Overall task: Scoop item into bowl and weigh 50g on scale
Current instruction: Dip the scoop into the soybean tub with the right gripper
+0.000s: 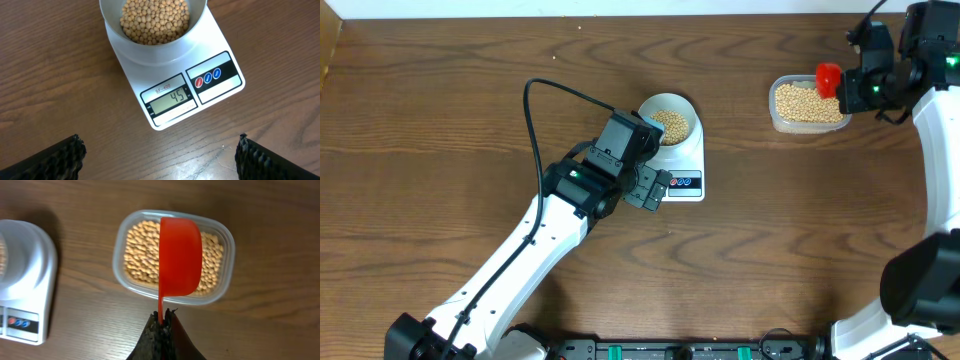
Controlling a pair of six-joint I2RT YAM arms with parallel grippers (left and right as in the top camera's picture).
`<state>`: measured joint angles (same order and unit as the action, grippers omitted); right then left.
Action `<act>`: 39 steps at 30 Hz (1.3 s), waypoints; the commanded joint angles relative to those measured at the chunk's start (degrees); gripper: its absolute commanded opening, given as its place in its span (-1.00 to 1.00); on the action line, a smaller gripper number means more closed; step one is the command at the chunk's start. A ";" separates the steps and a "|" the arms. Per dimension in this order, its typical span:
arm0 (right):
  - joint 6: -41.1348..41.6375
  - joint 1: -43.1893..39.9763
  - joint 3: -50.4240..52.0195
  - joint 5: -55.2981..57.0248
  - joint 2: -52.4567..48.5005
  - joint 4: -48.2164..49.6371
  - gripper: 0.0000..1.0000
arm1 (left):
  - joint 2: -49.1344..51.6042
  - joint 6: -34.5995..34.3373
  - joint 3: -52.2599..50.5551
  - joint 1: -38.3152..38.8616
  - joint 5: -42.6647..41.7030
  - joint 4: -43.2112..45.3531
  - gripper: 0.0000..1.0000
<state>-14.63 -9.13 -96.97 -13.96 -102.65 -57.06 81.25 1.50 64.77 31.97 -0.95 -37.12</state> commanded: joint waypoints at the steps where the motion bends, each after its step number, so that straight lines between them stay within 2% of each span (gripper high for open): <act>1: 0.87 -0.63 -0.39 2.05 -3.98 0.22 -0.98 | 0.04 -0.09 0.17 -0.17 0.15 -0.15 0.96; 12: 1.51 -0.59 -0.39 1.77 -12.66 1.31 -0.97 | 0.04 -0.09 0.17 -0.17 0.15 -0.15 0.96; 27: 4.79 -1.42 -0.39 -10.80 -14.38 3.65 -0.98 | 0.04 -0.09 0.17 -0.17 0.15 -0.13 0.96; 39: 5.90 -9.60 -0.42 -26.23 -14.25 2.97 -0.98 | 0.04 -0.09 0.17 -0.17 0.15 -0.13 0.96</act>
<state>-9.74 -16.56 -96.97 -33.41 -116.36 -53.84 81.25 1.50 64.77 31.97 -0.95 -37.12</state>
